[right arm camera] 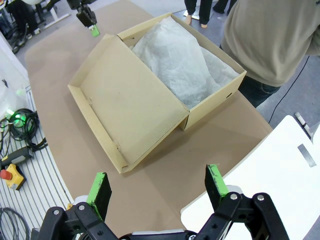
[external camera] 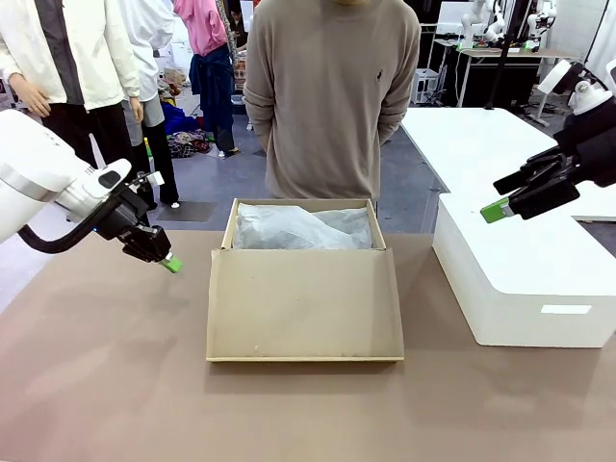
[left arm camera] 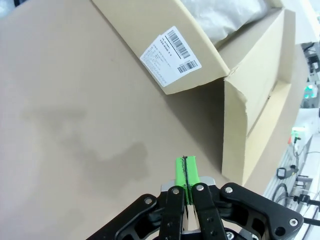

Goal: Pack the shoes into the box.
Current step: Close the Shoes Box.

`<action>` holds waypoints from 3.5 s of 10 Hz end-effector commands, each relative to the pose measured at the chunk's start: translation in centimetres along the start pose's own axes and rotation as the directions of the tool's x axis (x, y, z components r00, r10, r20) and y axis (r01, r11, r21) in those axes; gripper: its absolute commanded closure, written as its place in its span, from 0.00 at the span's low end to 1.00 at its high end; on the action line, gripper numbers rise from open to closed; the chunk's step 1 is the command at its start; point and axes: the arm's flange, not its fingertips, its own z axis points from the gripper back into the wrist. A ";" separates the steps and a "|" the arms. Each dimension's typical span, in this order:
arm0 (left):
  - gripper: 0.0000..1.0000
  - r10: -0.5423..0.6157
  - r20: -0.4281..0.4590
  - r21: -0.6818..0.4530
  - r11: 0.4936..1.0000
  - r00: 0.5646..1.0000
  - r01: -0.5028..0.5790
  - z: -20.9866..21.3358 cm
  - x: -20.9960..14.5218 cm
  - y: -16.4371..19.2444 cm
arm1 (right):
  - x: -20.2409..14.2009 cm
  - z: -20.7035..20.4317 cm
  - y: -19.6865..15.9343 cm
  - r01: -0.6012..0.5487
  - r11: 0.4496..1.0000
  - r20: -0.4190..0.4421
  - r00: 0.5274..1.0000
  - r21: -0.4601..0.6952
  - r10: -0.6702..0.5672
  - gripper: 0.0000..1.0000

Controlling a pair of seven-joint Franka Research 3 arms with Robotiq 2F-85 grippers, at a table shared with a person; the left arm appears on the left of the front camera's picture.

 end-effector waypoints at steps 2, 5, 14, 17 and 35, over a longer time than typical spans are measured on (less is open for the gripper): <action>1.00 -0.031 -0.021 -0.055 0.998 0.999 0.029 -2.0 0.2 0.7 | 0.1 -0.1 -0.1 -0.006 1.000 0.018 1.000 0.014 0.006 0.00; 1.00 -0.054 -0.060 -0.078 0.996 0.997 0.049 -3.9 0.7 0.7 | 0.1 -0.1 -0.1 -0.006 1.000 0.018 1.000 0.014 0.006 0.00; 1.00 -0.091 -0.058 -0.167 0.983 0.994 0.080 -7.5 1.8 1.6 | 0.1 -0.1 -0.1 -0.006 1.000 0.018 1.000 0.014 0.006 0.00; 1.00 -0.084 -0.043 -0.207 0.976 0.996 0.073 -8.3 1.7 2.1 | 0.1 -0.1 -0.1 -0.006 1.000 0.018 1.000 0.014 0.006 0.00; 1.00 -0.092 0.031 -0.441 0.892 0.995 0.096 -9.0 1.8 1.3 | 0.1 -0.1 -0.1 -0.006 1.000 0.018 1.000 0.014 0.006 0.00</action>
